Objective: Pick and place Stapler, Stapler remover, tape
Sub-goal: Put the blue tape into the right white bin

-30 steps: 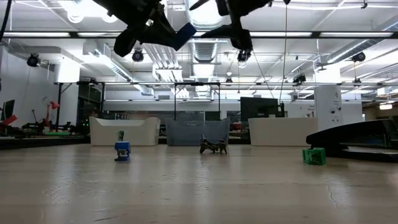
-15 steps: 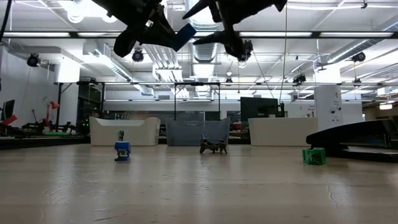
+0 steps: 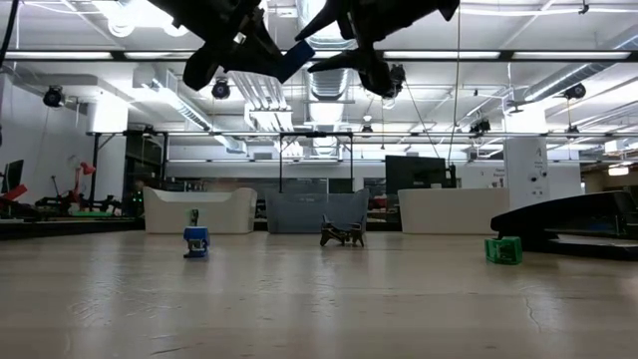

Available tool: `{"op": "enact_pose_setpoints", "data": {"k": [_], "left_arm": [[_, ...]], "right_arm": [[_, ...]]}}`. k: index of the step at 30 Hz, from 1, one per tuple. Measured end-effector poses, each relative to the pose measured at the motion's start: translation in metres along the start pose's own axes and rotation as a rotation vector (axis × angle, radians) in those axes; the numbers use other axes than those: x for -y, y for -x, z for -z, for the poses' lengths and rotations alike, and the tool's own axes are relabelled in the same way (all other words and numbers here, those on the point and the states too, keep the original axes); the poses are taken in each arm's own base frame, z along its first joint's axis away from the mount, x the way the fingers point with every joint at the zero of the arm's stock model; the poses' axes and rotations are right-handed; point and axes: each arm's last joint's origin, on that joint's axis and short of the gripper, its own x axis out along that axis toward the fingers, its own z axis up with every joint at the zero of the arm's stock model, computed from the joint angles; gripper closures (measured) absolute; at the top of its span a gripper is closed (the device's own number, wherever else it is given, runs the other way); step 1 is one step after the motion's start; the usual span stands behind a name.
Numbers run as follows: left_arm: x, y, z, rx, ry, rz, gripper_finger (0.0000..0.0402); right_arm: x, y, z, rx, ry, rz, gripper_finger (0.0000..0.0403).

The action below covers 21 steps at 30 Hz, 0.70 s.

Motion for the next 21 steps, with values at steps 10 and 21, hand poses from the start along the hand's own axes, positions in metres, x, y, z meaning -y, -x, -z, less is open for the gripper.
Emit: {"op": "enact_pose_setpoints", "data": {"k": [10,21], "left_arm": [[0.0016,0.0007,-0.0026,0.003,-0.013,0.006,0.0339],[0.0025,0.0029,-0.0066,0.027,0.007,0.007,0.0267]], "right_arm": [[0.0009,0.0008,-0.0021,0.013,0.025,0.005,0.0272],[0.0077,0.0021,-0.0092,0.036,0.039,0.029,0.0293]]}}
